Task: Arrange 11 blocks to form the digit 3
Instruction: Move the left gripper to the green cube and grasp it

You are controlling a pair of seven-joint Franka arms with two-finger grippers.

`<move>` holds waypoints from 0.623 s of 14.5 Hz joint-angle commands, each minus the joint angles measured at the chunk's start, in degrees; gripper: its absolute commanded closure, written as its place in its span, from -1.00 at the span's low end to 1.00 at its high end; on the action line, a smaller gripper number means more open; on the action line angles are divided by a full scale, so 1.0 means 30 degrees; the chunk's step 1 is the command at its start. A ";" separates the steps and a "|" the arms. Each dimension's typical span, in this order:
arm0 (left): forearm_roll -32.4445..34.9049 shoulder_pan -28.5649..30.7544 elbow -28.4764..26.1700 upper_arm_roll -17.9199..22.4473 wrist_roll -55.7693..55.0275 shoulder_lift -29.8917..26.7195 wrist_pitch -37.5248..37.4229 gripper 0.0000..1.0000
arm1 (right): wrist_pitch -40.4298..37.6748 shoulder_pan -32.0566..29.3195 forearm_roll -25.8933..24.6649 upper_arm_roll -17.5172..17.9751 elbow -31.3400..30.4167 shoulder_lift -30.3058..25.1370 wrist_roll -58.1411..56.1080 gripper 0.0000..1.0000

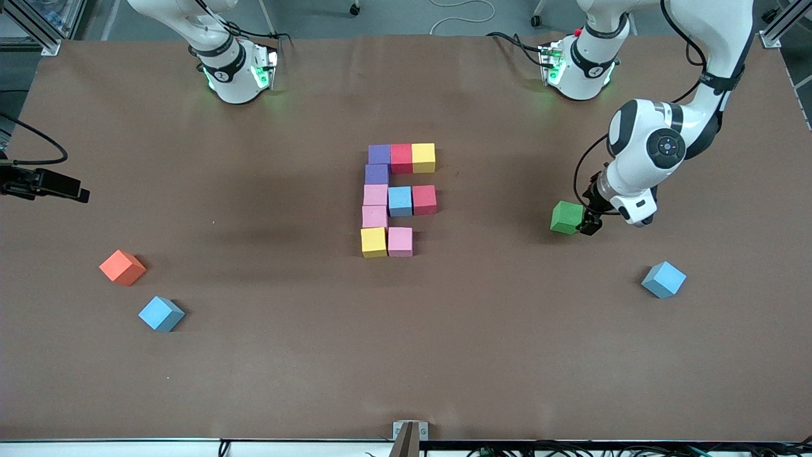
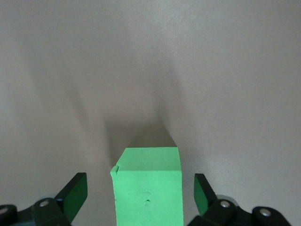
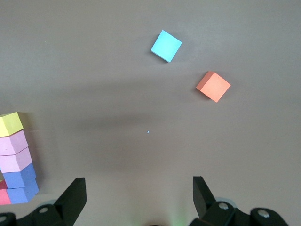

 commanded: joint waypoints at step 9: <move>0.0310 -0.0013 0.0431 -0.0181 -0.0196 0.1922 0.1626 0.02 | 0.1343 -0.1434 -0.0817 0.1882 -0.3597 -0.3220 -0.0080 -1.00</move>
